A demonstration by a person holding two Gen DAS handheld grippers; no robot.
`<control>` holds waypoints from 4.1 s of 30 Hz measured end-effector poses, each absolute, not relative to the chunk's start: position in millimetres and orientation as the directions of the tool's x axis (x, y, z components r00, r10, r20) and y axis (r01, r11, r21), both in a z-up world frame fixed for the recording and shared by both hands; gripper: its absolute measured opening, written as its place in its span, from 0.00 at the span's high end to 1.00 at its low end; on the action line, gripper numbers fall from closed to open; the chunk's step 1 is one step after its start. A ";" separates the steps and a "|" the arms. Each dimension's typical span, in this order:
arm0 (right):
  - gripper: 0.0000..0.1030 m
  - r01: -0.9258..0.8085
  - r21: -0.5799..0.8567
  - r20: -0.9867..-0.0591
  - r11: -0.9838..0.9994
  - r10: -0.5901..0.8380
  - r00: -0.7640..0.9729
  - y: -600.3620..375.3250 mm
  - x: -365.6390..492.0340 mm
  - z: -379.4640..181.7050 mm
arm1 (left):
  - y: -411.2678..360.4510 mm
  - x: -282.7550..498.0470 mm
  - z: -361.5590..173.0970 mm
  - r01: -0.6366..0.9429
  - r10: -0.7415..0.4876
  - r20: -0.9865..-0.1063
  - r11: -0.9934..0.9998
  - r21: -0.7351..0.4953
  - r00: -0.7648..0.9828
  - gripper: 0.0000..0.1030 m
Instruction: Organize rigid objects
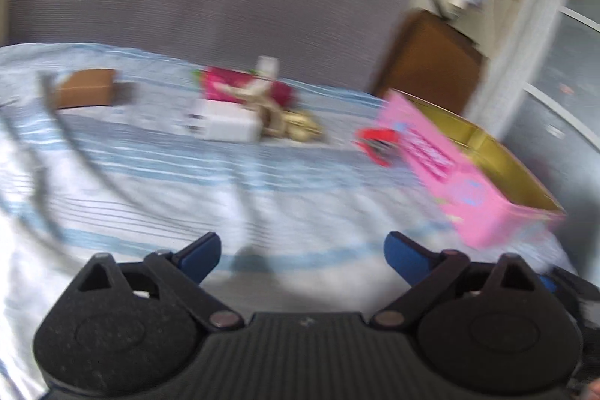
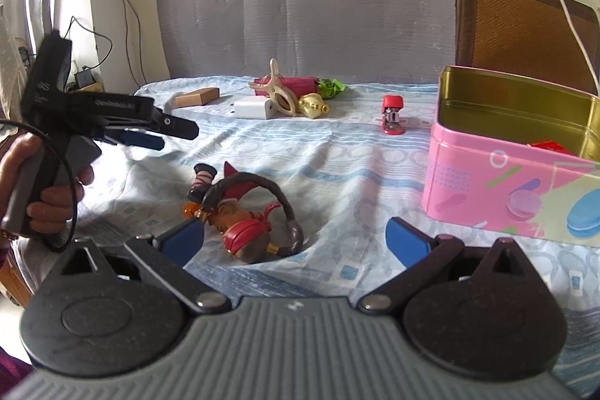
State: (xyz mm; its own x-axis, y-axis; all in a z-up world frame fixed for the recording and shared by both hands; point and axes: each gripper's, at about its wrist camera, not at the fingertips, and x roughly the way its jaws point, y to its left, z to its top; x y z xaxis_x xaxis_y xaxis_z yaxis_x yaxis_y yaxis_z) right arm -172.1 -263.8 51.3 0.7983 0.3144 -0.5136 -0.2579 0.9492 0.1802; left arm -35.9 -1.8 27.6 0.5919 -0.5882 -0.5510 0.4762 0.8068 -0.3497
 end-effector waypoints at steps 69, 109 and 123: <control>0.38 -0.104 0.141 -0.385 0.985 0.151 0.910 -258.6 -125.3 71.6 | -40.5 4.5 34.6 0.285 -0.243 -0.623 0.958 -0.033 0.743 0.19; 0.00 0.470 0.191 -0.292 0.862 -0.408 0.865 -282.3 -200.9 52.3 | -114.7 -77.9 14.3 0.610 -0.552 -0.507 0.790 -0.063 0.662 0.04; 0.00 0.470 0.195 -0.313 0.861 -0.399 0.862 -281.5 -198.9 51.3 | -118.6 -83.0 15.0 0.645 -0.569 -0.503 0.763 -0.030 0.650 0.03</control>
State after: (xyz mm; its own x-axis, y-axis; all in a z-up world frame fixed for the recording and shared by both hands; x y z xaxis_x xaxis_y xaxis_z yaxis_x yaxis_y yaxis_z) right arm -198.9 -281.5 51.3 0.8619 -0.3992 -0.3127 0.4696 0.8610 0.1953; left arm -83.0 -118.6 15.0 0.6504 -0.5693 -0.5028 0.6452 0.7634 -0.0297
